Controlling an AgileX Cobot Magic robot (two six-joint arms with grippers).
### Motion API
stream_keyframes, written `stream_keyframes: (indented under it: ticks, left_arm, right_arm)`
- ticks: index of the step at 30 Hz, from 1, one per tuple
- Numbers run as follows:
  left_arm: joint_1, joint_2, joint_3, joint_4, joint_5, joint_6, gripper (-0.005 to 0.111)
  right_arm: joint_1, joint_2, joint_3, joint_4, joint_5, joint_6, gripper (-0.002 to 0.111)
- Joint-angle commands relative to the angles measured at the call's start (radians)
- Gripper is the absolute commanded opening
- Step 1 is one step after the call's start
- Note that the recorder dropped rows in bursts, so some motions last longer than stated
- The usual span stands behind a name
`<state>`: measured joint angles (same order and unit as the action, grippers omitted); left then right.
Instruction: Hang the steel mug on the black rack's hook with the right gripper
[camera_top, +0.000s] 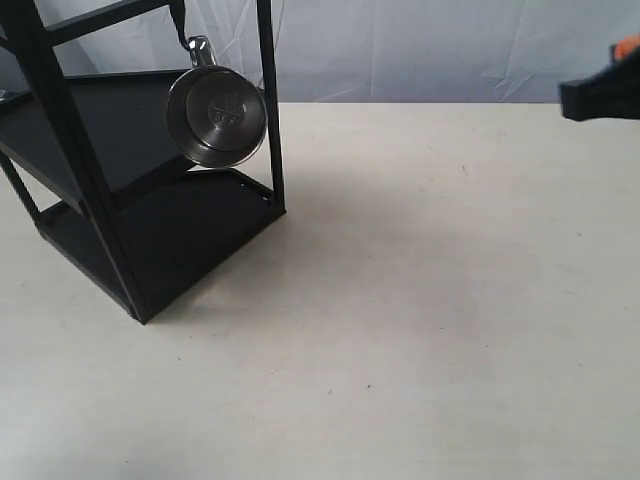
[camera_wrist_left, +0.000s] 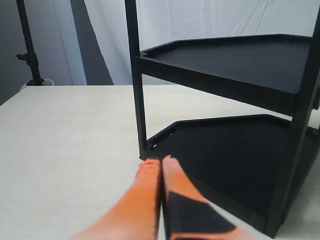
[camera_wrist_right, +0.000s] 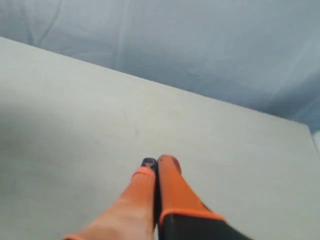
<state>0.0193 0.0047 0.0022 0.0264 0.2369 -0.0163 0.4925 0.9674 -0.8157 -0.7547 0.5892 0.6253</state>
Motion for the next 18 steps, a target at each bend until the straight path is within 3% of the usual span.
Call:
stream_keyframes:
  ticks: [1, 4, 12, 15, 18]
  left_arm:
    - [-0.001, -0.005, -0.002, 0.001, -0.006, 0.000, 0.002]
    - [-0.001, -0.005, -0.002, 0.001, -0.006, 0.000, 0.002]
    - [-0.001, -0.005, -0.002, 0.001, -0.006, 0.000, 0.002]
    - [-0.001, -0.005, -0.002, 0.001, -0.006, 0.000, 0.002]
    - [-0.001, -0.005, -0.002, 0.001, -0.006, 0.000, 0.002]
  right_arm:
    - [-0.014, -0.095, 0.022, 0.001, 0.234, 0.005, -0.001]
    - [-0.014, -0.127, 0.022, 0.001, 0.316, 0.005, -0.001]
    - [-0.014, -0.167, 0.025, -0.033, 0.311, 0.000, -0.001]
    - [-0.044, -0.247, 0.068, -0.030, 0.174, 0.003, -0.001]
    - [-0.154, -0.376, 0.157, -0.007, -0.033, 0.003, -0.001]
